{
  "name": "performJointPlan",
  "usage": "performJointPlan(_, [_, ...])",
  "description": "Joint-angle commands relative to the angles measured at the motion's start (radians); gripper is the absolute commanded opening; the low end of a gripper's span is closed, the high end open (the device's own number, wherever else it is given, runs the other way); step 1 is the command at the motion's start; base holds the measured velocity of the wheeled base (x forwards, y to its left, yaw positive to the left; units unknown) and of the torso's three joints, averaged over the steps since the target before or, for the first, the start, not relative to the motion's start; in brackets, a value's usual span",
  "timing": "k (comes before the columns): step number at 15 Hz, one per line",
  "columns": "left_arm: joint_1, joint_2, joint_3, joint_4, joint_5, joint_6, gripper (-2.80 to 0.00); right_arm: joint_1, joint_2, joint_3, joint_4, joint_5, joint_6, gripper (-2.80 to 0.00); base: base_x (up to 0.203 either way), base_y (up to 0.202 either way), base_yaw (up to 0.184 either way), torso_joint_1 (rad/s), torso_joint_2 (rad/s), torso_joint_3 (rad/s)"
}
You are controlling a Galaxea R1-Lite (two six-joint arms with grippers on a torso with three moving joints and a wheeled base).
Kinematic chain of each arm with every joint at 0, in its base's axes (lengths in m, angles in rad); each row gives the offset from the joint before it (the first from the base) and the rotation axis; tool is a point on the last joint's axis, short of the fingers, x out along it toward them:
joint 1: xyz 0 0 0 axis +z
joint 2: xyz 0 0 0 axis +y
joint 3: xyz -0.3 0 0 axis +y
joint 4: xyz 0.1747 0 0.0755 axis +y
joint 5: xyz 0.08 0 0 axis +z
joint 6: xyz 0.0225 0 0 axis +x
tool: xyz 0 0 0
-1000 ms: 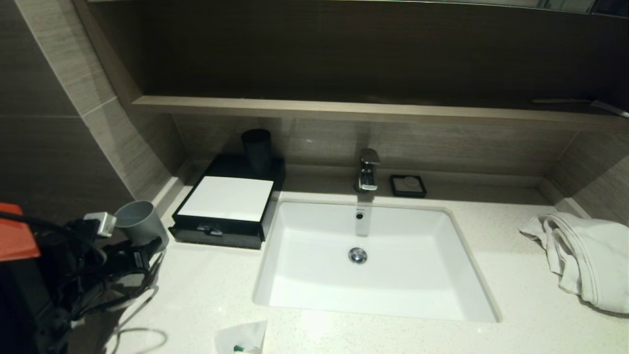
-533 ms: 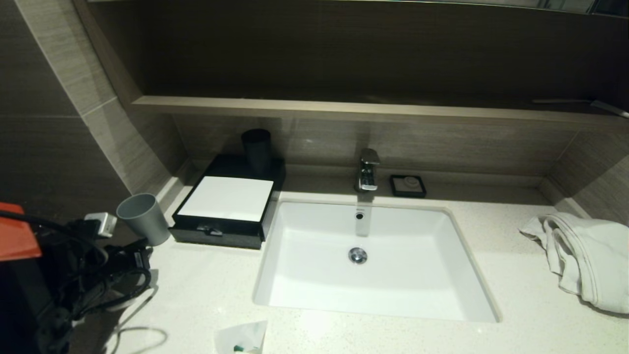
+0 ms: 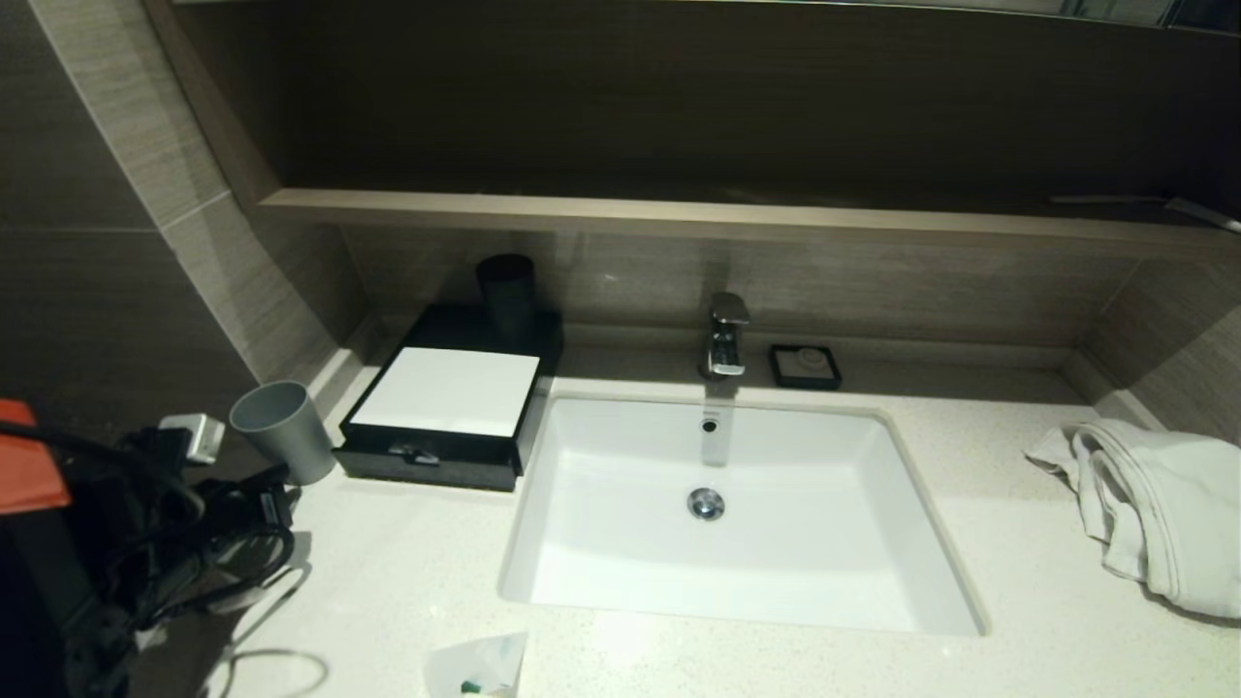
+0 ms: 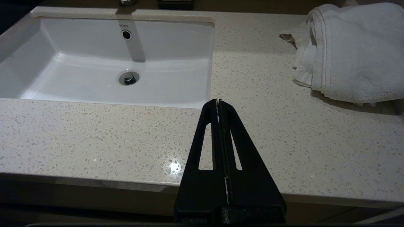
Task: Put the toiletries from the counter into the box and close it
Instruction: Pick up the cup
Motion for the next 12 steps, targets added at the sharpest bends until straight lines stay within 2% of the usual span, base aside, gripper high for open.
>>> performJointPlan(1, [0.000, -0.037, 0.012, -0.009, -0.002, -0.001, -2.80, 0.000, 0.000, 0.000, 0.000, 0.000, 0.000, -2.80, 0.000, 0.000, 0.000, 0.000, 0.00, 0.000])
performJointPlan(12, [0.000, -0.230, 0.030, 0.006, 0.013, -0.006, -2.80, 0.000, 0.000, 0.000, 0.000, 0.000, 0.000, -2.80, 0.000, 0.000, 0.000, 0.000, 0.00, 0.000])
